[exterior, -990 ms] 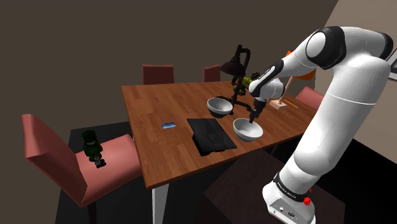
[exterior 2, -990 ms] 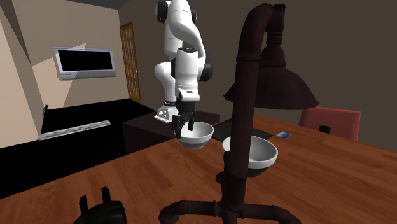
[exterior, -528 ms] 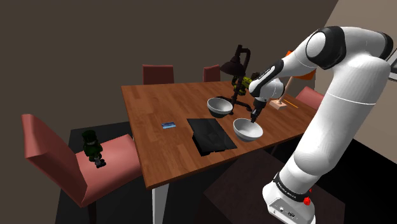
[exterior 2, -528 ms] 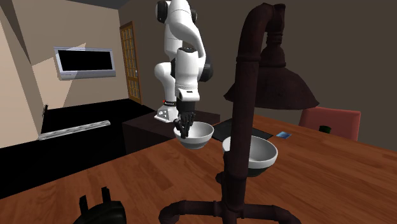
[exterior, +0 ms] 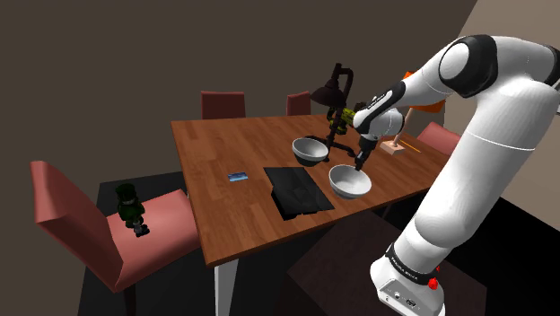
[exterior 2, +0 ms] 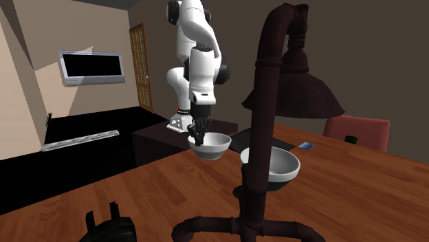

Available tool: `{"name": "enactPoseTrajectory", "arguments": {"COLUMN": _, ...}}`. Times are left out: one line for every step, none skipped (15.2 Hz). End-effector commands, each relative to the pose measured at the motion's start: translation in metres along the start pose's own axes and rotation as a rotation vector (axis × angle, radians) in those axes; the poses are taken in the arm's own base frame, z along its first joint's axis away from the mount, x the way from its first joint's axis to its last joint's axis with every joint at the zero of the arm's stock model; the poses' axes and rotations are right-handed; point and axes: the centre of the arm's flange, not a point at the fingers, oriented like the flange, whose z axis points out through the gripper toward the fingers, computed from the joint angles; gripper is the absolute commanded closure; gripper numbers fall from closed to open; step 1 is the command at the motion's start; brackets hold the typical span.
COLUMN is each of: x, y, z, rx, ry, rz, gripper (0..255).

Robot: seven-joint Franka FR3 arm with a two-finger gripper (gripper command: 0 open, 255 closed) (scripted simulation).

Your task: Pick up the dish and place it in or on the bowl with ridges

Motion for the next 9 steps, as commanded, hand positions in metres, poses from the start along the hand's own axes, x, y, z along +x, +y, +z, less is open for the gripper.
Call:
{"name": "enactPoseTrajectory", "arguments": {"x": -0.001, "y": 0.0, "z": -0.011, "rx": 0.0, "ry": 0.0, "rz": 0.0, "gripper": 255}}
{"name": "enactPoseTrajectory", "arguments": {"x": -0.001, "y": 0.0, "z": -0.016, "rx": 0.0, "ry": 0.0, "rz": 0.0, "gripper": 255}}
{"name": "enactPoseTrajectory", "arguments": {"x": -0.001, "y": 0.0, "z": -0.022, "rx": 0.0, "ry": 0.0, "rz": 0.0, "gripper": 255}}
{"name": "enactPoseTrajectory", "arguments": {"x": -0.001, "y": 0.001, "z": -0.027, "rx": 0.0, "ry": 0.0, "rz": 0.0, "gripper": 255}}
{"name": "enactPoseTrajectory", "arguments": {"x": -0.002, "y": 0.001, "z": -0.032, "rx": 0.0, "ry": 0.0, "rz": 0.0, "gripper": 255}}
{"name": "enactPoseTrajectory", "arguments": {"x": -0.002, "y": 0.001, "z": -0.037, "rx": 0.0, "ry": 0.0, "rz": 0.0, "gripper": 255}}
{"name": "enactPoseTrajectory", "arguments": {"x": -0.002, "y": 0.001, "z": -0.043, "rx": 0.0, "ry": 0.0, "rz": 0.0, "gripper": 255}}
{"name": "enactPoseTrajectory", "arguments": {"x": -0.003, "y": 0.001, "z": -0.048, "rx": 0.0, "ry": 0.0, "rz": 0.0, "gripper": 255}}
{"name": "enactPoseTrajectory", "arguments": {"x": -0.003, "y": 0.001, "z": -0.053, "rx": 0.0, "ry": 0.0, "rz": 0.0, "gripper": 255}}
